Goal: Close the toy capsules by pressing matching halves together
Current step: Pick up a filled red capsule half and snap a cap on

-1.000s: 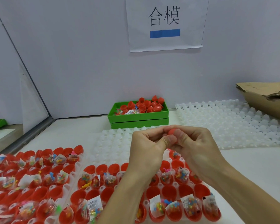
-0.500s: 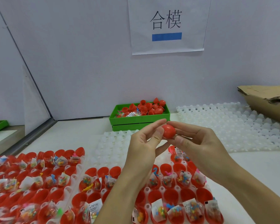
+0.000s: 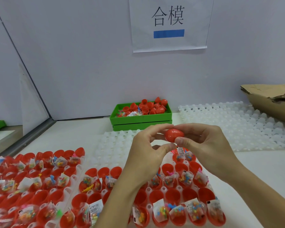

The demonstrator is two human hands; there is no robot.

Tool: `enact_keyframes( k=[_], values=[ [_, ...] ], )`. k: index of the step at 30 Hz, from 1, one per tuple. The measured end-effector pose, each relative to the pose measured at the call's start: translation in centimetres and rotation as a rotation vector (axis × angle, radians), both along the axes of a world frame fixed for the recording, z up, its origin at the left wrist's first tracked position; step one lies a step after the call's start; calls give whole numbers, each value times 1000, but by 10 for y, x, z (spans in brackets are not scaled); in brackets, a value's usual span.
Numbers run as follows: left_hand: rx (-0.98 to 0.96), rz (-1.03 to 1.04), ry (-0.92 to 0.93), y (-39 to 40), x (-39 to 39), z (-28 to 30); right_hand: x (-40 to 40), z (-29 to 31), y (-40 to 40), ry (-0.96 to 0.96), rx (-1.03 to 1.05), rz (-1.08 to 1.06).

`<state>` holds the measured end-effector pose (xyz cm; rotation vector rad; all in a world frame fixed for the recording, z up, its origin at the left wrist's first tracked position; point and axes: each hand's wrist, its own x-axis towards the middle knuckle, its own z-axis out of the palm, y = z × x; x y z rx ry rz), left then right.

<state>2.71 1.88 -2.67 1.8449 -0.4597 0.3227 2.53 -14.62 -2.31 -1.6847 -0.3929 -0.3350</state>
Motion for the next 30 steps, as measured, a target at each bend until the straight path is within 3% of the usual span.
enact_keyframes(
  k=[13, 30],
  values=[
    [-133, 57, -130, -6, -2, 1, 1, -1, -1, -54, 68, -30],
    [12, 66, -140, -4, 2, -3, 0, -2, -1, -53, -1, -44]
  ],
)
